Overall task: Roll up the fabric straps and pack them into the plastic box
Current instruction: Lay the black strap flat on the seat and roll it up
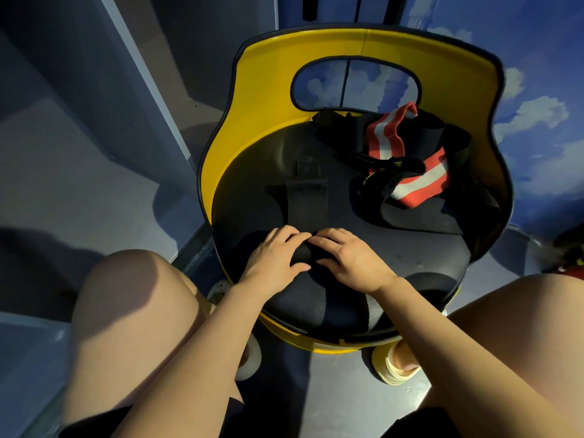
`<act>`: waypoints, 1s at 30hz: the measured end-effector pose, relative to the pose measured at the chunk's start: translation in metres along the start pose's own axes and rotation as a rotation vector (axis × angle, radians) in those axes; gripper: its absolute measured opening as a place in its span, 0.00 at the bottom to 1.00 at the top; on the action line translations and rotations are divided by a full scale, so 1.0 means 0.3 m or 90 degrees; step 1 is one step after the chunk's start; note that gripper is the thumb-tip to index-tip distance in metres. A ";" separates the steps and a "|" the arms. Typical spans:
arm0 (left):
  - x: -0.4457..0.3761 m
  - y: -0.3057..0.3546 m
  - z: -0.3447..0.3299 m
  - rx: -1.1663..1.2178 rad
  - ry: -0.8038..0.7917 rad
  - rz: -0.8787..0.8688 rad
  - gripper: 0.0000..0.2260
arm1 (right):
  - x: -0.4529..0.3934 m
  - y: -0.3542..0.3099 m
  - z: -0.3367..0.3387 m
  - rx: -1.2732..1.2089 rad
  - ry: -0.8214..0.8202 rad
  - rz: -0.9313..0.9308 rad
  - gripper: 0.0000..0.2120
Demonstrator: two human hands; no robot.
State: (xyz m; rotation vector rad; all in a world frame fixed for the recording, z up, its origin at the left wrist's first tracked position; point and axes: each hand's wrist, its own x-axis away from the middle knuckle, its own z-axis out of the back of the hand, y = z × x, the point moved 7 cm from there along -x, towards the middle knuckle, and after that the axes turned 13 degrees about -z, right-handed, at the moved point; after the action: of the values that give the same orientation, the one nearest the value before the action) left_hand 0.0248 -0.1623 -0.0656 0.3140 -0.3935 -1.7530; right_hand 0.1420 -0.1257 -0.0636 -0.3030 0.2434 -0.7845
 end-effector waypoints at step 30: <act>-0.023 -0.075 -0.024 0.175 -0.130 0.105 0.27 | 0.036 -0.015 -0.021 -0.012 0.024 0.023 0.23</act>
State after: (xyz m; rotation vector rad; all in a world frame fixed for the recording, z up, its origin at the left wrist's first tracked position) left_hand 0.0094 -0.1518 -0.0818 0.2895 -0.7896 -1.5745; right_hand 0.1444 -0.1375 -0.0691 -0.3017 0.2909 -0.7523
